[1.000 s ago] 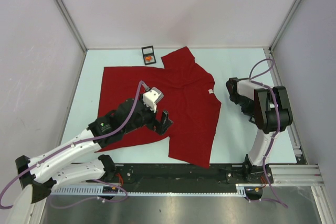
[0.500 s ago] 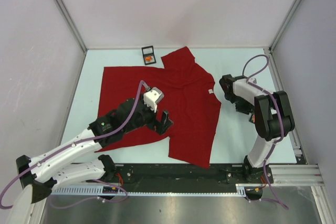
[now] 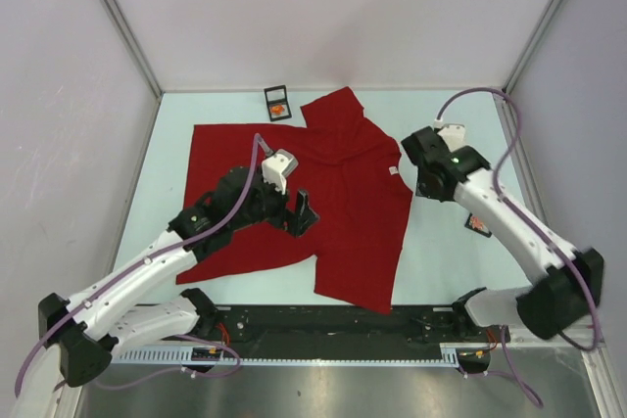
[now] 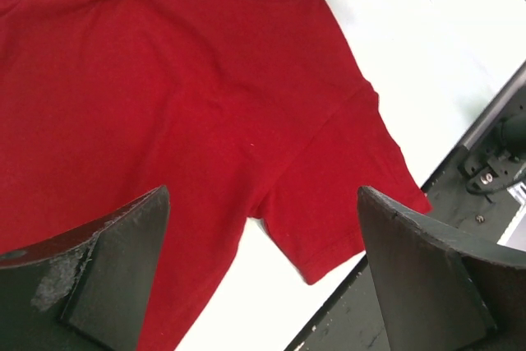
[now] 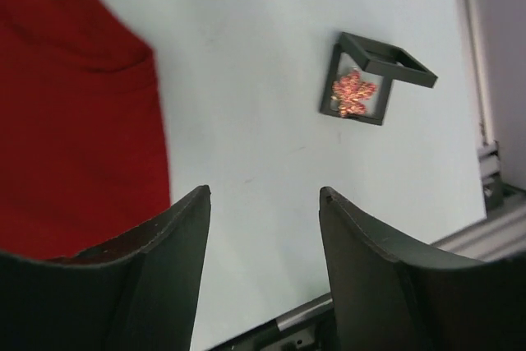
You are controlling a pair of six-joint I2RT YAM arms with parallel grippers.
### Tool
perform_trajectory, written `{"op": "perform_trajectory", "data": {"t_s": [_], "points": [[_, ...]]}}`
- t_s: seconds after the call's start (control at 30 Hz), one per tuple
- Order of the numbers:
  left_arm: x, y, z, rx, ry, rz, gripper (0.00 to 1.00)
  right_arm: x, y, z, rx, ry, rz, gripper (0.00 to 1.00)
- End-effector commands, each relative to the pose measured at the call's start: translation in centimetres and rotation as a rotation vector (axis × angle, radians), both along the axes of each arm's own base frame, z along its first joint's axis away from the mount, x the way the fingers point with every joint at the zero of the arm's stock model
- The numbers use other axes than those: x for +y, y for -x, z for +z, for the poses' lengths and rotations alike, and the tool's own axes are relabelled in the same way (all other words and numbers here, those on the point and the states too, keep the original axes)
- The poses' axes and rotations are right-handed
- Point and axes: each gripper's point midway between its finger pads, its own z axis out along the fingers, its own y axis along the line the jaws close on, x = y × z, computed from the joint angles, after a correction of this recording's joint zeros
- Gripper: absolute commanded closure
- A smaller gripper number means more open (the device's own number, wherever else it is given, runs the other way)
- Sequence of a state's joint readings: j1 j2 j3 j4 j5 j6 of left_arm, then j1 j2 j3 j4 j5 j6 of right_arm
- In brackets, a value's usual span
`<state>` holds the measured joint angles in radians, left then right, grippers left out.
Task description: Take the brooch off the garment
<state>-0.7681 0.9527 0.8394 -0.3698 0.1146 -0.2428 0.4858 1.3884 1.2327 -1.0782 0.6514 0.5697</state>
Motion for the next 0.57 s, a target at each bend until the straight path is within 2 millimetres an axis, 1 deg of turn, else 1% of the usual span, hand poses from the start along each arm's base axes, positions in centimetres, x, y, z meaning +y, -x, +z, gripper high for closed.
{"op": "perform_trajectory", "data": {"t_s": [0.0,0.03,0.07,0.1,0.13,0.23,0.27,0.3,0.33,0.37,0.4,0.43,0.47,0.53], "points": [[-0.6,-0.6,1.5,0.001,0.097,-0.004,0.00,2.2,2.6,5.5,-0.120,-0.210,0.169,0.38],[-0.6,-0.6,1.9,-0.001,0.111,0.004,0.00,2.4,3.1,6.4,-0.146,-0.234,0.197,0.37],[-0.6,-0.6,2.8,-0.012,0.134,0.010,0.00,2.6,3.3,7.2,-0.180,-0.262,0.214,0.37],[-0.7,-0.4,3.3,-0.004,0.159,0.017,0.00,2.8,4.0,8.6,-0.232,-0.310,0.242,0.37],[-0.7,-0.3,3.9,-0.008,0.179,0.020,0.00,2.9,4.3,9.2,-0.257,-0.330,0.255,0.32],[-0.7,0.4,6.0,-0.024,0.246,0.007,0.00,3.8,4.8,11.6,-0.351,-0.419,0.308,0.28],[-0.6,0.6,7.0,-0.039,0.273,0.003,0.00,4.6,4.7,12.5,-0.389,-0.467,0.331,0.27],[-0.6,0.8,7.5,-0.047,0.284,-0.001,0.00,5.0,4.8,13.2,-0.415,-0.495,0.350,0.25],[-0.5,0.9,8.7,-0.065,0.302,-0.004,0.00,5.4,4.9,14.8,-0.479,-0.538,0.376,0.22],[-0.4,1.0,9.3,-0.074,0.308,-0.001,0.00,6.0,5.3,15.4,-0.492,-0.572,0.414,0.16],[-0.1,1.0,10.1,-0.090,0.319,0.006,0.00,6.6,5.6,16.0,-0.517,-0.593,0.452,0.08],[0.1,1.1,11.5,-0.114,0.335,0.011,0.00,6.7,5.9,18.2,-0.619,-0.630,0.477,0.07],[0.5,1.2,12.0,-0.125,0.337,0.019,0.00,6.6,5.9,19.0,-0.660,-0.646,0.469,0.04],[1.4,1.3,14.3,-0.174,0.368,0.050,0.00,6.9,6.1,21.1,-0.736,-0.665,0.513,0.01]]}}
